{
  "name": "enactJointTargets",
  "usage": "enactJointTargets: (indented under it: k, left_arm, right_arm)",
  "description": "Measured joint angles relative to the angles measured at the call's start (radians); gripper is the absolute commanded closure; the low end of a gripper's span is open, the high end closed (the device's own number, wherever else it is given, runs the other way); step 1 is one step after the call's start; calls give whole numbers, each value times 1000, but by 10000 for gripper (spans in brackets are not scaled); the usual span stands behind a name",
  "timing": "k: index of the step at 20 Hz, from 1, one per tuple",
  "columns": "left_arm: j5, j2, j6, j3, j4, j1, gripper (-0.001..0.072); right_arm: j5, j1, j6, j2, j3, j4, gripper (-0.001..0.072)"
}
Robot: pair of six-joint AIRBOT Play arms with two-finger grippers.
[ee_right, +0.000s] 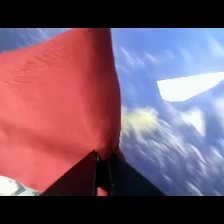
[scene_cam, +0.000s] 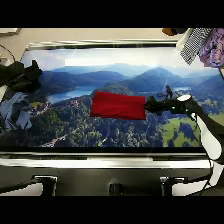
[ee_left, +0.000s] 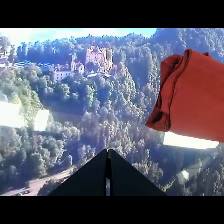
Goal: Fold the clothes and pants, and hang the long-sleeved shirts on hangers.
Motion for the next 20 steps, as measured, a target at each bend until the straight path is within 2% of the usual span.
enactJointTargets:
  k: [3,12,15,20]
  left_arm:
    - [-5,0,0,0,0,0,685]
    - [-13,0,0,0,0,0,685]
    - [-24,0,0,0,0,0,686]
    - [-32,0,0,0,0,0,685]
  right_arm:
    - [1,3,78,0,117,-75,684]
    - [5,-18,445,0,518,-542,684]
    - [14,-81,531,0,611,-612,685]
    - [48,-249,610,1,720,-657,685]
